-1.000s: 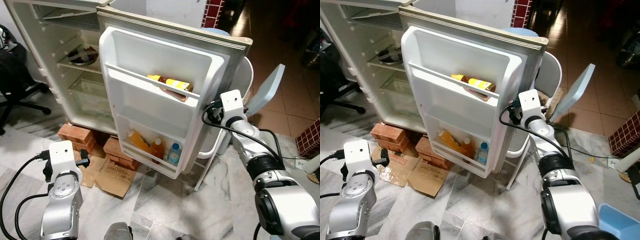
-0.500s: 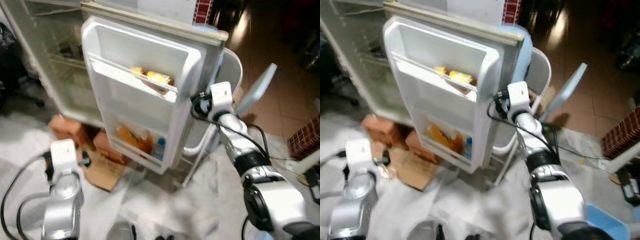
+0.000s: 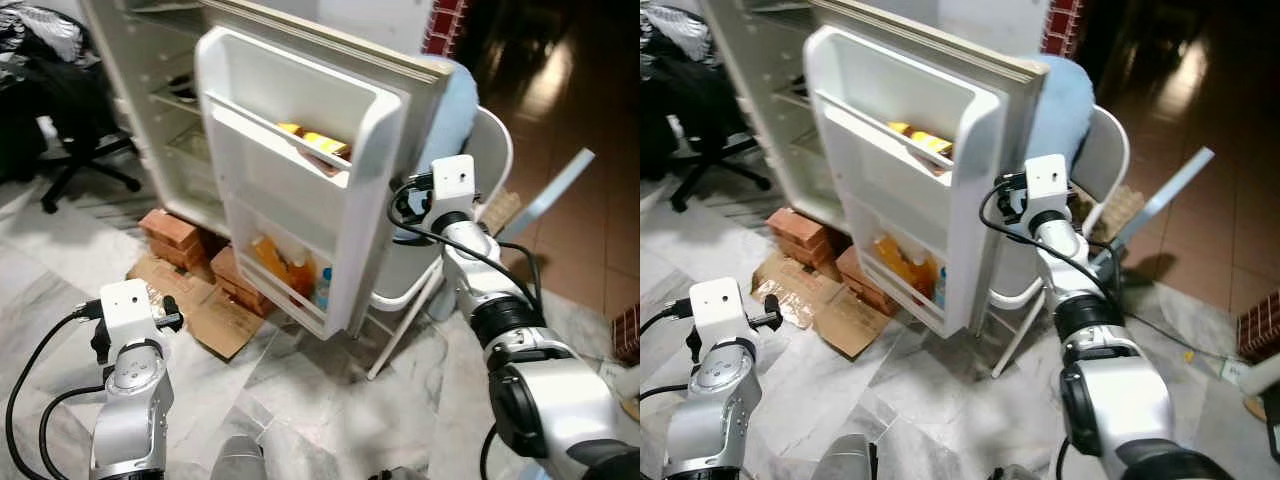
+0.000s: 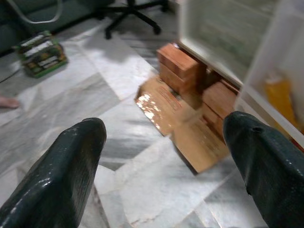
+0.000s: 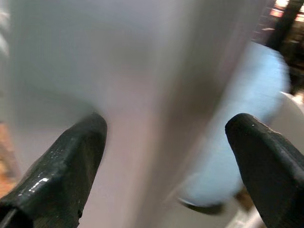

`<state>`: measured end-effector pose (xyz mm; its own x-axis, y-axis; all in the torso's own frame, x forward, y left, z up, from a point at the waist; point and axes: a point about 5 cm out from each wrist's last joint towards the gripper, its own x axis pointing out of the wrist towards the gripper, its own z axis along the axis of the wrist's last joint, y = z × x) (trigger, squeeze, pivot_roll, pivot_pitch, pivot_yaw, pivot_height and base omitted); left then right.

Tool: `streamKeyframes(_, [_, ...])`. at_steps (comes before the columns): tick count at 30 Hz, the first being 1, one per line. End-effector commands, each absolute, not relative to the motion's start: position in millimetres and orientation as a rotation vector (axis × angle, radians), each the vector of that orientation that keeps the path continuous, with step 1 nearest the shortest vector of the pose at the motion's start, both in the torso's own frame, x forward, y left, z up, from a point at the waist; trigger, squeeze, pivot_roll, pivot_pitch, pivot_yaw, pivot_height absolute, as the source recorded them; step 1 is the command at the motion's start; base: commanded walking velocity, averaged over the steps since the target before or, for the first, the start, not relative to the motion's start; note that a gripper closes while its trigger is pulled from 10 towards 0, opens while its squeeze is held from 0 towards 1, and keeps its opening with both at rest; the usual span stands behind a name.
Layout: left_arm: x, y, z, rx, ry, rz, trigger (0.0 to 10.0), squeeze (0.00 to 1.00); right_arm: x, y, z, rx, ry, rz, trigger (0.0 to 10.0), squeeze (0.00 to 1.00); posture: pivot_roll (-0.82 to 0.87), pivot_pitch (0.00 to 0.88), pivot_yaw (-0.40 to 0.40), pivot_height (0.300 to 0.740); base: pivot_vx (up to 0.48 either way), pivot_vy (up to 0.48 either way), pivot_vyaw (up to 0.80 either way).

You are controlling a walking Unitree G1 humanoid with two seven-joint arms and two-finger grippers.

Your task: Restocking fridge

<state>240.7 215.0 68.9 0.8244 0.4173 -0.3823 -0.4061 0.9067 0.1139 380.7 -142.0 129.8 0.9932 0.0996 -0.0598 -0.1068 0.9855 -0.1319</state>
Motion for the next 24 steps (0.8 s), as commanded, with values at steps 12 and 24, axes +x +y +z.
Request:
streamKeyframes(12, [239.2, 218.0, 61.8, -0.024, 0.445, 0.459, 10.0, 0.0, 387.9, -72.5, 160.3, 0.046, 0.018, 0.21, 10.0, 0.0, 0.1, 0.0, -0.044, 0.74, 0.0, 0.0, 0.08])
streamKeyframes(24, [240.3, 217.7, 60.8, -0.051, 0.447, 0.473, 10.0, 0.0, 316.9, -53.0, 151.9, 0.098, 0.022, 1.027, 10.0, 0.0, 0.08, 0.0, -0.047, 0.74, 0.0, 0.0, 0.0])
